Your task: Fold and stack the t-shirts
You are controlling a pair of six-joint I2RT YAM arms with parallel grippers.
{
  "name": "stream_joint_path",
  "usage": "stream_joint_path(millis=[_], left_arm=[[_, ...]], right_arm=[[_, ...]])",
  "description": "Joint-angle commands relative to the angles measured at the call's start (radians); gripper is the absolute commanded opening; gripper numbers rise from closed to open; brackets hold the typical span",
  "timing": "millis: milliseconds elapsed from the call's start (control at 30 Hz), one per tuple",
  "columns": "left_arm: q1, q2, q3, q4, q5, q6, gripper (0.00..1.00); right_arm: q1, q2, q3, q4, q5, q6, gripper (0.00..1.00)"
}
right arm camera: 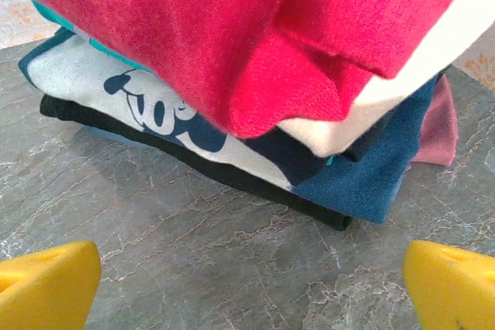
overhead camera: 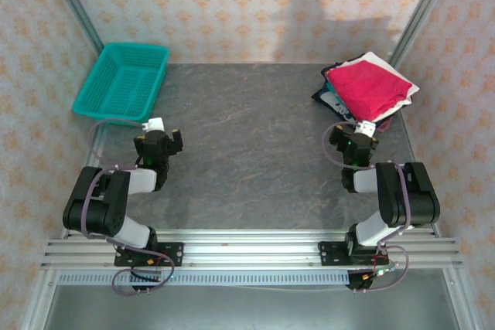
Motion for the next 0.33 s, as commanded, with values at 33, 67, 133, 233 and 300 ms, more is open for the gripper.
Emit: stream_joint_path(millis=[33, 67, 133, 233, 300], left_arm=[[0.001, -0.003, 0.002, 0.069, -0.004, 0.032, 1.00], [0.001, -0.003, 0.002, 0.069, -0.004, 0.032, 1.00], [0.002, -0.003, 0.002, 0.068, -0.004, 0.032, 1.00], [0.001, -0.002, 0.002, 0.068, -0.004, 0.033, 1.00], [0.001, -0.003, 0.002, 0.068, -0.004, 0.033, 1.00]], right_arm=[[0.019, -0.005, -0.006, 0.037, 0.092, 0.020, 0.99], [0.021, -0.004, -0.003, 0.036, 0.099, 0.019, 0.99], [0.022, -0.002, 0.002, 0.030, 0.102, 0.020, 0.99], [0.025, -0.003, 0.002, 0.030, 0.108, 0.019, 0.99], [0.026, -0.004, -0.001, 0.031, 0.108, 0.017, 0.99]])
